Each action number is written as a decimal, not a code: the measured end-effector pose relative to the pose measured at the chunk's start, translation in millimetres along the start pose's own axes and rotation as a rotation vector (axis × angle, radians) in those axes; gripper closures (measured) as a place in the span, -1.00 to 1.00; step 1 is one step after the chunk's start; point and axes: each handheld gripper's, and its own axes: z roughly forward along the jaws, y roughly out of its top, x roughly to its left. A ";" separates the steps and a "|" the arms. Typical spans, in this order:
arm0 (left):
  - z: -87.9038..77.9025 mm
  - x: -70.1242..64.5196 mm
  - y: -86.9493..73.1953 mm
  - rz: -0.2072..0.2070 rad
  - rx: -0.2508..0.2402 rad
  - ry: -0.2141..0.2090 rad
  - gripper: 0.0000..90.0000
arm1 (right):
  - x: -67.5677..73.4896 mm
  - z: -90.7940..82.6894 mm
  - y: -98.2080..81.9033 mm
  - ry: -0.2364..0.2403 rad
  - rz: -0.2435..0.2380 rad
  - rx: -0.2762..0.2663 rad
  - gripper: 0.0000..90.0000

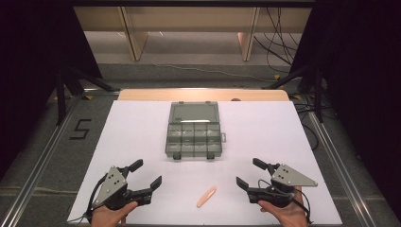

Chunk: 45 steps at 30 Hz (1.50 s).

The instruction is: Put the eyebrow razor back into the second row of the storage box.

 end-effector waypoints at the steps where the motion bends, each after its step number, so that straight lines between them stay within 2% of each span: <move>1: 0.0 0.0 0.0 0.000 0.000 0.000 -0.63 | 0.0 0.0 0.0 0.000 0.000 0.000 -0.65; 5: 0.4 0.3 0.0 0.004 0.001 -0.001 -0.63 | 0.7 1.6 -0.1 -0.001 -0.016 -0.001 -0.64; 7: 0.3 0.2 0.0 0.003 0.002 -0.001 -0.63 | 0.9 2.1 0.7 0.013 -0.029 0.019 -0.63; 9: 0.7 0.2 -0.2 0.000 0.004 -0.001 -0.63 | 1.0 3.0 0.8 0.004 -0.034 0.015 -0.63; 11: 0.7 0.2 0.0 0.003 0.003 -0.001 -0.63 | 1.3 4.9 2.0 0.036 -0.046 0.040 -0.61; 15: 0.7 0.3 -0.2 -0.002 0.004 0.000 -0.63 | 0.8 5.8 2.4 0.043 -0.053 0.053 -0.60; 17: 0.7 0.2 -0.2 -0.004 0.004 0.000 -0.63 | -1.0 7.4 3.6 0.040 -0.083 0.038 -0.60; 19: 2.4 0.7 -0.8 -0.003 -0.009 -0.011 -0.63 | -2.0 8.7 5.9 0.051 -0.092 0.058 -0.60; 22: 2.5 0.6 -0.9 -0.005 -0.009 -0.009 -0.63 | -1.1 13.7 8.0 0.093 -0.102 0.100 -0.59; 25: 2.7 0.8 -0.9 -0.008 -0.010 -0.009 -0.63 | 0.5 18.3 9.3 0.103 -0.135 0.141 -0.57; 32: 2.0 0.4 -0.7 -0.010 0.004 0.001 -0.63 | 3.1 31.6 13.2 0.128 -0.188 0.175 -0.52; 35: 1.7 0.7 -0.6 -0.013 0.005 0.002 -0.63 | 3.0 34.1 15.4 0.135 -0.203 0.203 -0.52; 36: 1.9 1.1 -0.5 -0.009 0.004 0.002 -0.63 | 2.4 37.7 17.2 0.151 -0.216 0.225 -0.51; 43: 3.4 1.9 -0.4 -0.006 0.007 -0.001 -0.63 | 0.1 47.1 21.5 0.183 -0.252 0.270 -0.45; 44: 3.7 1.8 -0.3 -0.010 0.007 -0.001 -0.63 | 0.0 49.7 23.5 0.203 -0.257 0.301 -0.44; 45: 5.6 2.6 -0.6 -0.008 -0.010 -0.013 -0.63 | 0.0 49.7 23.5 0.203 -0.257 0.301 -0.44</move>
